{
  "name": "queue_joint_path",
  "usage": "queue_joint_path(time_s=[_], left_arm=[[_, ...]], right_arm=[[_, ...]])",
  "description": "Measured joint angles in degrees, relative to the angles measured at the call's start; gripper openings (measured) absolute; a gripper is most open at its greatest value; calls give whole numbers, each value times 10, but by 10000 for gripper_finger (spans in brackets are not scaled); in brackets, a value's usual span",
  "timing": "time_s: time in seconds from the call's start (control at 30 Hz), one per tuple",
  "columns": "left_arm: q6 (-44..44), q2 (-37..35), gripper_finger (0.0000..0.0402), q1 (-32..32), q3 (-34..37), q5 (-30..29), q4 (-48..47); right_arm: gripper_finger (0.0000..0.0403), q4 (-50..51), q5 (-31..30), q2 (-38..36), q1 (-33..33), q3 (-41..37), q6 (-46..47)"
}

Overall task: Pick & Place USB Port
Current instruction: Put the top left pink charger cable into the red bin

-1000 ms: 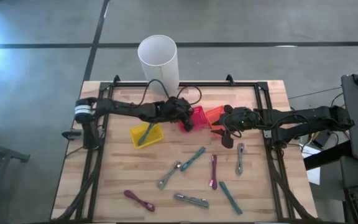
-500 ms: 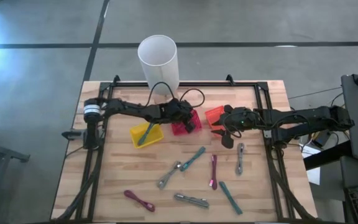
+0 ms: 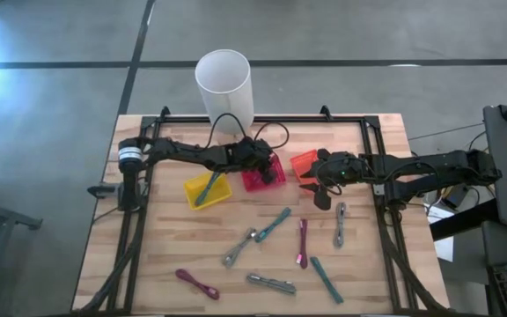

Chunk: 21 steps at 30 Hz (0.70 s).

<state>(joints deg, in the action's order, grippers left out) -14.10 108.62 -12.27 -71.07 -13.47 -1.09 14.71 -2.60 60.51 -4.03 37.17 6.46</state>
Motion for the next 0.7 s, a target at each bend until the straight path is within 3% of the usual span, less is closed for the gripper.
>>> queue_joint_path(time_s=[0.5, 0.7], left_arm=[[22, 0, 133, 0, -5, 7, -6], [26, -2, 133, 0, -49, 6, -110]], right_arm=[[150, 0, 0, 0, 0, 0, 0], [150, 0, 0, 0, 0, 0, 12]])
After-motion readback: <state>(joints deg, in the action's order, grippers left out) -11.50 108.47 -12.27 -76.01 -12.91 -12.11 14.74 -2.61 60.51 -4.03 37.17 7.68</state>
